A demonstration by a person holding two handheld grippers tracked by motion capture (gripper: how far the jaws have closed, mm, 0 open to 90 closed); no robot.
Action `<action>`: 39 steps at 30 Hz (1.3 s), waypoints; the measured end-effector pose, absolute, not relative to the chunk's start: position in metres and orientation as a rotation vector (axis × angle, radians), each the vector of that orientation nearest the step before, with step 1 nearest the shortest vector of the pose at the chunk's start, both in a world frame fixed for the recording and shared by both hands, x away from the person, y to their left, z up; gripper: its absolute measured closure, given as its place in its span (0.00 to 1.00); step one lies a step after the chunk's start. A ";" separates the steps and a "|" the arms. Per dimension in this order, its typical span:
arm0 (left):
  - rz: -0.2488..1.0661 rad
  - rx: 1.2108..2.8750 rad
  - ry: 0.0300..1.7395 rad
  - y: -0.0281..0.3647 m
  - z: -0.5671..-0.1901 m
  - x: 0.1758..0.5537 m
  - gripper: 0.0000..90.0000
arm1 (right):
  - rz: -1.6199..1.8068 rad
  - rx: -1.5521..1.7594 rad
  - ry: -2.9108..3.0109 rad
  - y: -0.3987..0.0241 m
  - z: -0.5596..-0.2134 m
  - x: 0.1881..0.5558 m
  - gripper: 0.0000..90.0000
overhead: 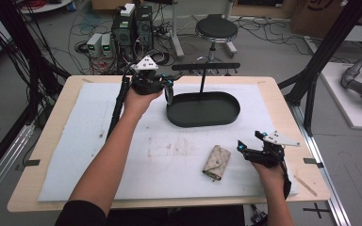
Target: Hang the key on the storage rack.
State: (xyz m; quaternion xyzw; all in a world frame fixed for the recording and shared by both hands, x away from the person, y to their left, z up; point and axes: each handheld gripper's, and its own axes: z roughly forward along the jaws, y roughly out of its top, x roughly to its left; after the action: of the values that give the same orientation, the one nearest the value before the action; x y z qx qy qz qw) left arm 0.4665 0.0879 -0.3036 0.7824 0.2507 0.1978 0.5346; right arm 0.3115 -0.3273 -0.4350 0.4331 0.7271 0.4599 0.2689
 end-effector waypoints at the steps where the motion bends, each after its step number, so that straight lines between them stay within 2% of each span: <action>1: 0.475 1.869 0.601 0.086 -0.303 0.468 0.92 | 1.240 1.167 1.962 -0.328 -0.435 0.312 0.18; 10: 0.542 1.933 0.622 0.071 -0.313 0.474 0.92 | 1.241 1.177 1.961 -0.330 -0.436 0.311 0.18; 16: 0.514 1.885 0.600 0.073 -0.310 0.469 0.92 | 1.249 1.185 1.951 -0.332 -0.436 0.309 0.18; 23: 0.541 1.862 0.620 0.079 -0.302 0.470 0.92 | 1.244 1.178 1.954 -0.331 -0.436 0.309 0.18; 39: 0.548 1.908 0.661 0.075 -0.315 0.480 0.92 | 1.237 1.187 1.954 -0.332 -0.437 0.310 0.18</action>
State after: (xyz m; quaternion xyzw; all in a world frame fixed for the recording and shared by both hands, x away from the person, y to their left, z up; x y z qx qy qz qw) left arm 0.4805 0.0755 -0.3154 0.7892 0.2735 0.2268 0.5010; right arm 0.3096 -0.3324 -0.4369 0.4398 0.7243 0.4586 0.2677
